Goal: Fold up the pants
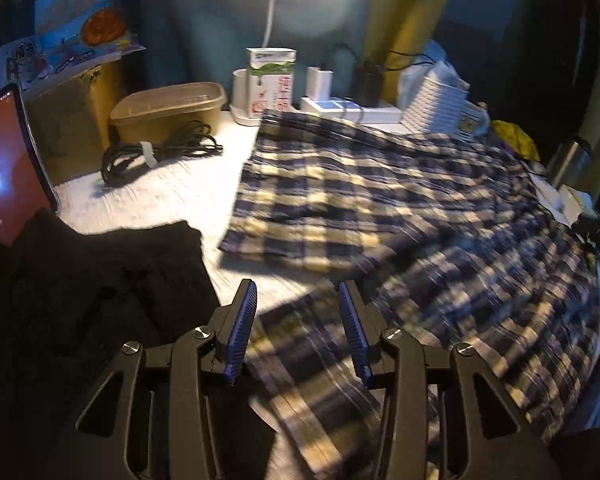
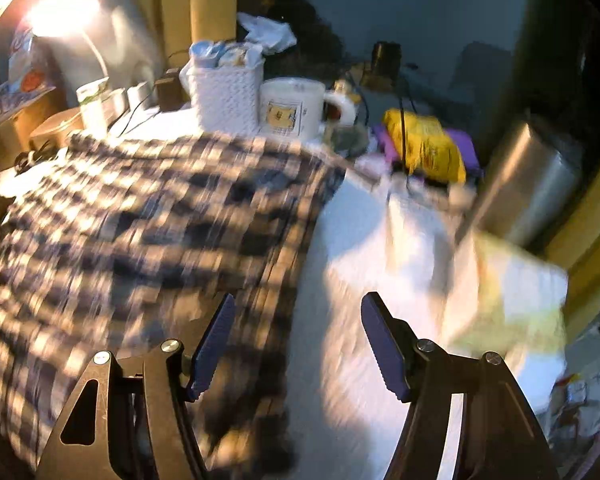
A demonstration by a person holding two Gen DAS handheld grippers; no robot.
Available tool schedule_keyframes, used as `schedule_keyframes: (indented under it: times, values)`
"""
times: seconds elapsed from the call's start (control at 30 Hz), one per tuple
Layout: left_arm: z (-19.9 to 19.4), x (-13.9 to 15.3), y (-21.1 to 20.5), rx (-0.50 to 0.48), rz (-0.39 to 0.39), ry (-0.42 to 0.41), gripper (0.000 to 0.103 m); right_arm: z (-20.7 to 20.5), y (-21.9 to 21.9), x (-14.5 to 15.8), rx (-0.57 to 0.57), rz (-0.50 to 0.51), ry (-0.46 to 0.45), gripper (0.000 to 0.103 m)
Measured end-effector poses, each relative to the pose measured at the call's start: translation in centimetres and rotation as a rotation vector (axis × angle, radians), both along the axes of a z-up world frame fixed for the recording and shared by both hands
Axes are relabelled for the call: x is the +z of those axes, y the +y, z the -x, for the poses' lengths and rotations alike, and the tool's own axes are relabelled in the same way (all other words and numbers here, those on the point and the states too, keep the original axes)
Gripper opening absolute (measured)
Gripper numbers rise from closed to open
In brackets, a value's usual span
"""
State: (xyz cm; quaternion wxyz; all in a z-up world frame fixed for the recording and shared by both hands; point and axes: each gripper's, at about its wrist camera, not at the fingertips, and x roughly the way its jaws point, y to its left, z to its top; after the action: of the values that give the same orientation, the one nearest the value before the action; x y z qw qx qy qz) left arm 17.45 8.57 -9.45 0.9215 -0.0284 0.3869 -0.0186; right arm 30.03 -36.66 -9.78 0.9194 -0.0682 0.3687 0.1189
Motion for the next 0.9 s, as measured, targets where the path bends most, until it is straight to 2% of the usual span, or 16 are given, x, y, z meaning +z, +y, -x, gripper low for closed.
schedule_keyframes:
  times: [0.1, 0.17, 0.27, 0.33, 0.4, 0.43, 0.5, 0.6, 0.67, 0.7, 0.73, 0.8, 0.87, 0.9]
  values:
    - [0.5, -0.5, -0.5, -0.018, 0.009, 0.005, 0.042, 1.9, 0.1, -2.5, 0.008, -0.031, 0.060, 0.067]
    - [0.9, -0.9, -0.7, -0.016, 0.016, 0.007, 0.042, 3.1, 0.0, -3.9, -0.008, -0.040, 0.076, 0.055]
    - [1.7, -1.4, -0.9, -0.024, 0.023, -0.003, 0.042, 4.6, -0.4, -4.6, -0.039, -0.078, 0.062, 0.050]
    - [1.9, -2.3, -1.2, -0.024, 0.000, 0.007, 0.042, 5.6, -0.4, -4.7, -0.048, -0.084, 0.039, 0.034]
    - [1.9, -3.7, -1.4, -0.017, -0.023, 0.046, 0.042, 6.4, -0.5, -4.7, -0.068, -0.077, 0.022, 0.029]
    - [2.2, -3.4, -1.5, -0.022, -0.023, 0.027, 0.042, 6.9, -0.7, -4.8, -0.081, -0.066, 0.017, 0.028]
    - [2.3, -3.5, -1.2, -0.013, -0.041, 0.030, 0.042, 7.3, -0.8, -4.9, -0.099, -0.060, 0.009, 0.028]
    - [2.8, -3.2, -0.8, -0.013, -0.009, 0.026, 0.042, 8.3, -1.0, -4.8, -0.107, -0.072, -0.002, 0.029]
    - [3.9, -2.3, -0.9, -0.034, -0.003, -0.005, 0.042, 9.2, -1.1, -4.6, -0.121, -0.079, -0.027, 0.033]
    - [4.5, -1.9, -1.1, -0.044, -0.015, -0.022, 0.042, 9.6, -1.1, -4.5, -0.129, -0.079, -0.036, 0.038]
    - [5.1, -1.5, -1.3, -0.050, -0.027, -0.035, 0.042, 10.3, -1.0, -4.3, -0.139, -0.078, -0.053, 0.051]
    - [6.7, -0.6, -1.8, -0.064, -0.039, -0.067, 0.042, 11.4, -1.0, -4.0, -0.144, -0.083, -0.074, 0.066]
    - [8.7, -0.1, -2.6, -0.090, -0.029, -0.087, 0.044, 12.7, -1.1, -3.6, -0.146, -0.086, -0.096, 0.067]
    - [9.5, 0.0, -3.0, -0.101, -0.025, -0.095, 0.049, 13.3, -1.2, -3.4, -0.152, -0.088, -0.104, 0.067]
